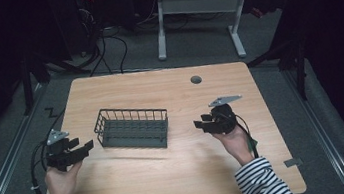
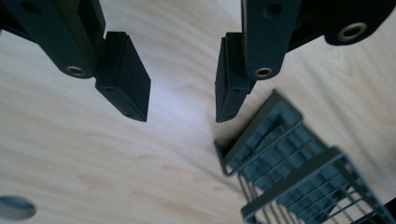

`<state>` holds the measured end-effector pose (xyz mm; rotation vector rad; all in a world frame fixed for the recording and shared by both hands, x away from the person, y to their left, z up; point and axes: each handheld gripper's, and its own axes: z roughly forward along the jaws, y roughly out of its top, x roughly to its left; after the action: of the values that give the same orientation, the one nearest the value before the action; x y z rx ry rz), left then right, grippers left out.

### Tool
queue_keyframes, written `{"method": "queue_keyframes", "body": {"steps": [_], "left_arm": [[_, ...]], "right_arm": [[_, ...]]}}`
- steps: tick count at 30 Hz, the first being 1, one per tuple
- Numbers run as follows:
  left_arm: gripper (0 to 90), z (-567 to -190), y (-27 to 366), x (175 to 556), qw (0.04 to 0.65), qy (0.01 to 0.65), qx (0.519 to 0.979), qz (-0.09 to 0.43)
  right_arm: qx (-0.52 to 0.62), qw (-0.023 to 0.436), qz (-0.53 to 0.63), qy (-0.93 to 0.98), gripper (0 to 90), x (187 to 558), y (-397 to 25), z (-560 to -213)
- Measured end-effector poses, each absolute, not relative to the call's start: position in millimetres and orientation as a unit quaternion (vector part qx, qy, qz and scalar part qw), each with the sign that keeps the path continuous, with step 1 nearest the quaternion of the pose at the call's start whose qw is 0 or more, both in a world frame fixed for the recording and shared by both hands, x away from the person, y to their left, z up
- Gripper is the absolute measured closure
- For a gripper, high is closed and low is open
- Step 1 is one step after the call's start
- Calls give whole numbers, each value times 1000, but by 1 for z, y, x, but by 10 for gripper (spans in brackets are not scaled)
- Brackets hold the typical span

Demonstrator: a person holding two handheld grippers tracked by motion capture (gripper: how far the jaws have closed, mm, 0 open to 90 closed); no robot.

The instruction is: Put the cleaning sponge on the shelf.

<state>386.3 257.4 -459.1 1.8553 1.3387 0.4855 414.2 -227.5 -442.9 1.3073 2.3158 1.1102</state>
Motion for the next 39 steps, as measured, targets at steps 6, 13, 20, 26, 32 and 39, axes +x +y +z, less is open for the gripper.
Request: {"method": "queue_keyframes", "body": {"steps": [6,13,20,26,32,39], "left_arm": [[414,-447,258,390,404,523,724,197],[425,-431,255,401,419,518,718,201],[456,-429,248,413,419,518,721,191],[529,-433,244,418,416,517,726,181],[566,-436,243,422,412,519,727,178],[621,-440,238,425,409,517,731,176]], "right_arm": [[439,138,383,801,562,430,-218,-430],[416,147,394,807,577,447,-191,-415],[396,141,392,818,607,461,-163,-407],[395,125,378,828,631,476,-142,-414],[403,112,362,833,647,485,-133,-423],[407,103,353,836,666,491,-128,-430]]}}
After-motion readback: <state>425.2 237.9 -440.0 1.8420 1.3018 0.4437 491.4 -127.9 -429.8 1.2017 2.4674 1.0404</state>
